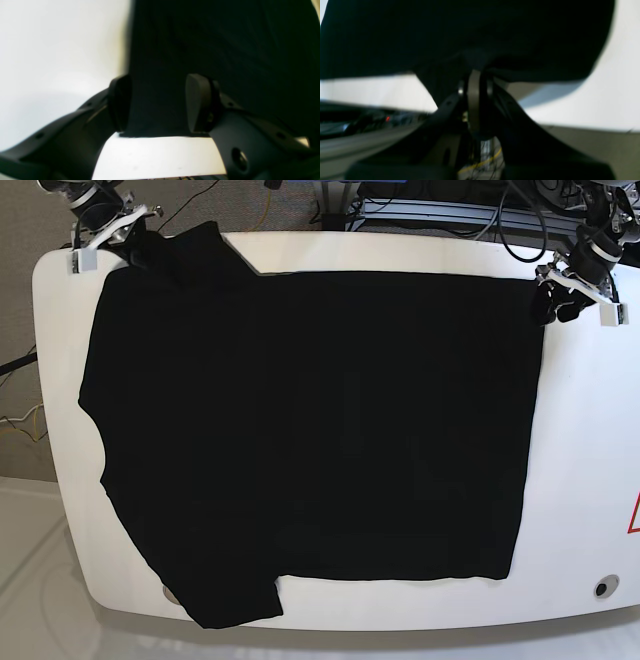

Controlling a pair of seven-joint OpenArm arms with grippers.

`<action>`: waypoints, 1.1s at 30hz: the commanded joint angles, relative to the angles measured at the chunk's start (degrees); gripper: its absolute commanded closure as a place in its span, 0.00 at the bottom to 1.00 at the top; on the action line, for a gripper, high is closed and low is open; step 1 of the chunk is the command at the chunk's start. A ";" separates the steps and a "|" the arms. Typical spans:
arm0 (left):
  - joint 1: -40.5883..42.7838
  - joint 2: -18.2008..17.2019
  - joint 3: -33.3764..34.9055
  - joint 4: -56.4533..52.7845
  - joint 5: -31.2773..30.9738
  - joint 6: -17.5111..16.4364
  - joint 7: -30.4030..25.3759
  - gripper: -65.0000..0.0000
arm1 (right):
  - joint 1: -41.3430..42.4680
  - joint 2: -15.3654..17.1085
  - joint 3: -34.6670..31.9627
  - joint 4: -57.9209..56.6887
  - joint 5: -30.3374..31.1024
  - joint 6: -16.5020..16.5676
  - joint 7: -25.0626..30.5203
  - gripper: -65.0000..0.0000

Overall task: Fold the T-shirt properly
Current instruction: 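Pull both held corners toward the robot, dragging the shirt along the table, then hold the shirt corners and spread the grippers apart to tension the edge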

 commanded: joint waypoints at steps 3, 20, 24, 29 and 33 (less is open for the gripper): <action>-0.35 -0.61 -0.76 0.07 -0.97 -0.28 -0.73 0.47 | -0.52 1.67 -0.54 0.53 2.67 0.49 1.99 1.00; -1.71 0.73 -1.03 -1.35 -2.13 -6.22 2.09 0.58 | 1.97 2.88 -0.08 0.19 7.36 0.49 1.96 1.00; -1.91 0.45 -1.20 -3.72 -2.46 -5.25 2.50 0.57 | 3.54 3.40 -0.24 -0.33 5.30 0.49 2.31 1.00; -2.53 -0.24 -1.18 -7.05 -3.54 -3.71 3.40 0.55 | 6.00 4.00 -0.71 -1.42 1.57 0.49 3.22 1.00; -2.42 -0.29 -1.07 -7.09 -3.36 -3.69 3.62 0.55 | 6.24 4.22 -0.71 -1.62 1.73 0.49 3.08 1.00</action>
